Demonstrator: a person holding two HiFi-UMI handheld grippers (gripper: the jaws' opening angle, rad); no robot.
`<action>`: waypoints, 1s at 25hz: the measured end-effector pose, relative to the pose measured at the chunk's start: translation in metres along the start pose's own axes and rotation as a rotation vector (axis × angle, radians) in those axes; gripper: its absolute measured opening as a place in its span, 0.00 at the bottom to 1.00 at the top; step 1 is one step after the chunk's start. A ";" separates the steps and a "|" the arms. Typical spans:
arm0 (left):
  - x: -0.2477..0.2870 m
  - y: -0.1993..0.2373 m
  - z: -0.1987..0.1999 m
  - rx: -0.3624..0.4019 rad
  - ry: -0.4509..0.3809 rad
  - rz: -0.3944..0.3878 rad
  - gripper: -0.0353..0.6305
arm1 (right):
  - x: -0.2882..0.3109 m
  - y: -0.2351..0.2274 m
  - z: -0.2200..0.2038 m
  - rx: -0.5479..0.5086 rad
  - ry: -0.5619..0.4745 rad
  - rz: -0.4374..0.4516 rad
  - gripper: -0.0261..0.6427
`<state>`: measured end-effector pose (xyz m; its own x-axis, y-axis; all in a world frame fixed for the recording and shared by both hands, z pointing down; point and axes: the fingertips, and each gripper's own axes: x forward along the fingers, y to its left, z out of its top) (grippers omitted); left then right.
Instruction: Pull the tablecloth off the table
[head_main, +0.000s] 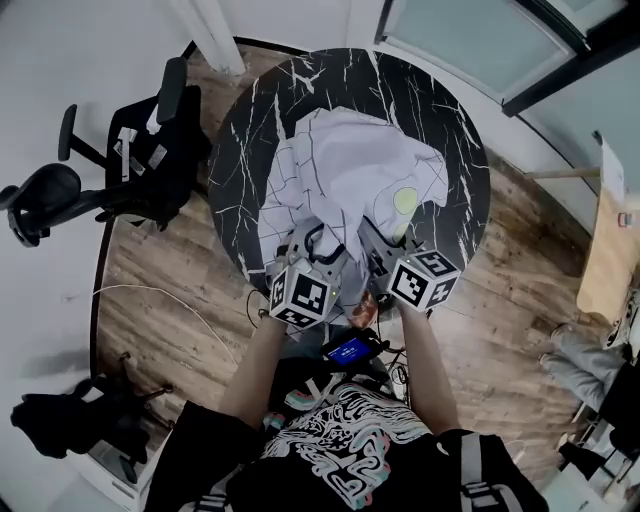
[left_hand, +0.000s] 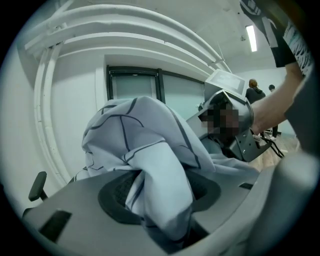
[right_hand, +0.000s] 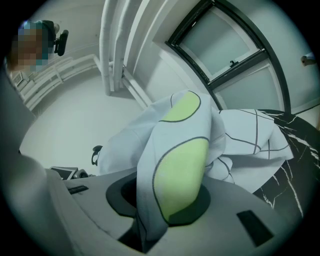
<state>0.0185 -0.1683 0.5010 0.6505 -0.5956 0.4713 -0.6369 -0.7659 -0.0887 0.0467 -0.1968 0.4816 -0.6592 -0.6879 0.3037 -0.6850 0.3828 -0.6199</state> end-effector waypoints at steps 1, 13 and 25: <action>-0.001 0.000 0.004 0.004 -0.004 0.004 0.41 | -0.001 0.002 0.004 -0.001 -0.007 0.002 0.19; -0.019 0.014 0.051 0.070 -0.075 0.049 0.41 | -0.013 0.032 0.047 -0.049 -0.114 0.039 0.18; -0.035 0.022 0.094 0.125 -0.153 0.072 0.41 | -0.027 0.061 0.086 -0.109 -0.190 0.052 0.19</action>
<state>0.0203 -0.1871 0.3996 0.6662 -0.6727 0.3220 -0.6343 -0.7382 -0.2297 0.0494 -0.2082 0.3736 -0.6319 -0.7649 0.1253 -0.6877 0.4787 -0.5459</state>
